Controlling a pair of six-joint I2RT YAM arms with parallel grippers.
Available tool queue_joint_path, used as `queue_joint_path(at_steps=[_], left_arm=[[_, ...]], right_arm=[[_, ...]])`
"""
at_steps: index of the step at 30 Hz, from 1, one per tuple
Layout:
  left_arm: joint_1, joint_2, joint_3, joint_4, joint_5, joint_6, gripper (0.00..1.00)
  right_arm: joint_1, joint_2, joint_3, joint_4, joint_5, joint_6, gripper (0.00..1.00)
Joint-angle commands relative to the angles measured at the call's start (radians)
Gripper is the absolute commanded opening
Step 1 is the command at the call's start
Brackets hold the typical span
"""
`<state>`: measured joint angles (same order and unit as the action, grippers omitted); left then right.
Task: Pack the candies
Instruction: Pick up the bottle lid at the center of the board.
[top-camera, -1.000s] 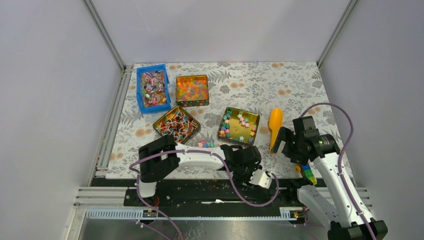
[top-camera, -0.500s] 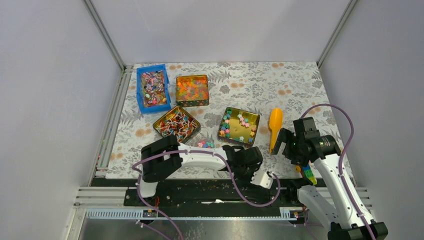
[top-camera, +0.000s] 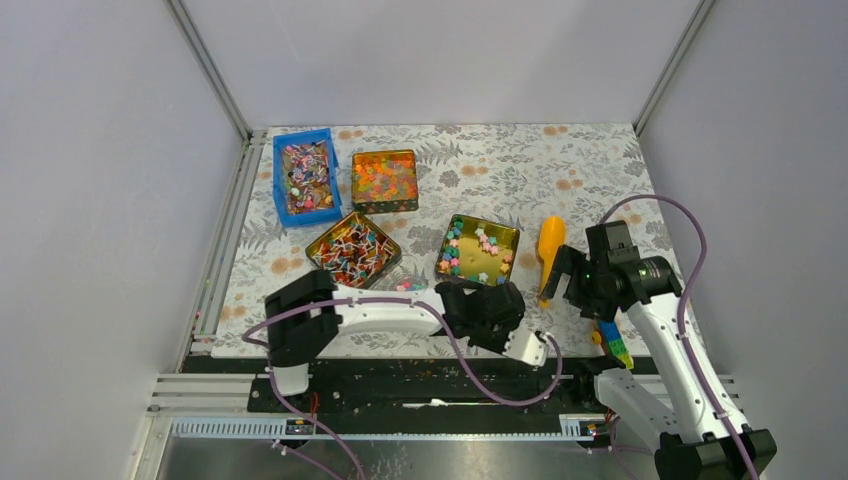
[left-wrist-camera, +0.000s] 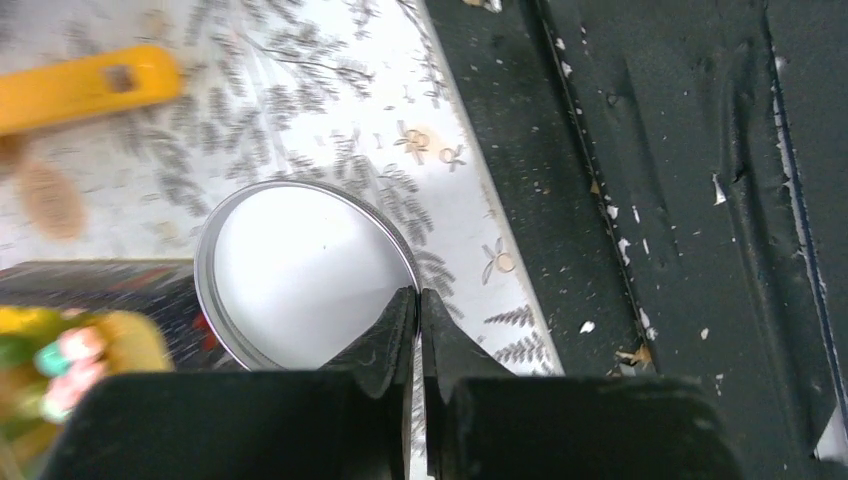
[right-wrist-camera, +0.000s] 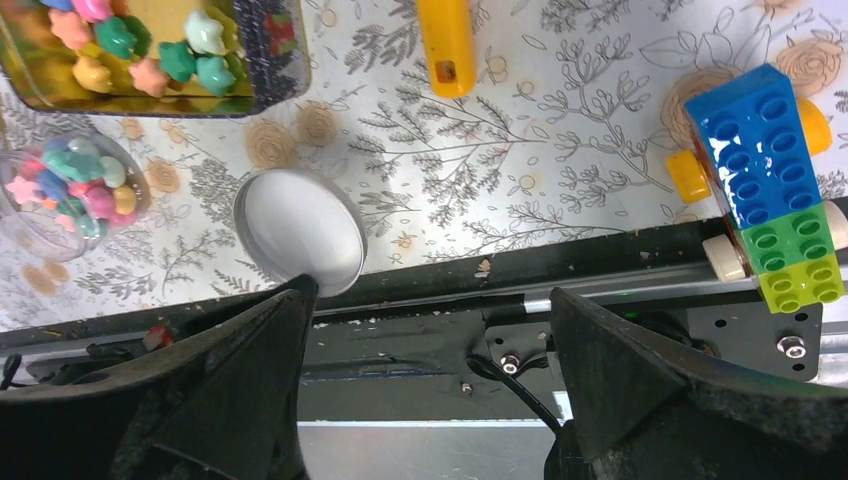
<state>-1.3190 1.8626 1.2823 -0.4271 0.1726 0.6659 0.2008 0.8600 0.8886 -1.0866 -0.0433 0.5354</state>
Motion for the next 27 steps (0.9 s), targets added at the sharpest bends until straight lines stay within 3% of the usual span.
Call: queue_joint_path(at_steps=[1, 14, 27], left_arm=[[0.003, -0.161, 0.001, 0.010, -0.052, 0.027, 0.00], [0.082, -0.504, -0.202, 0.075, -0.168, -0.154, 0.00], [0.352, -0.904, -0.529, 0.384, -0.096, -0.564, 0.00]], right_arm=[[-0.005, 0.051, 0.091, 0.040, -0.033, -0.017, 1.00], [-0.005, 0.303, 0.237, 0.294, -0.312, 0.051, 1.00], [0.128, 0.554, 0.395, 0.414, -0.405, 0.094, 0.99]])
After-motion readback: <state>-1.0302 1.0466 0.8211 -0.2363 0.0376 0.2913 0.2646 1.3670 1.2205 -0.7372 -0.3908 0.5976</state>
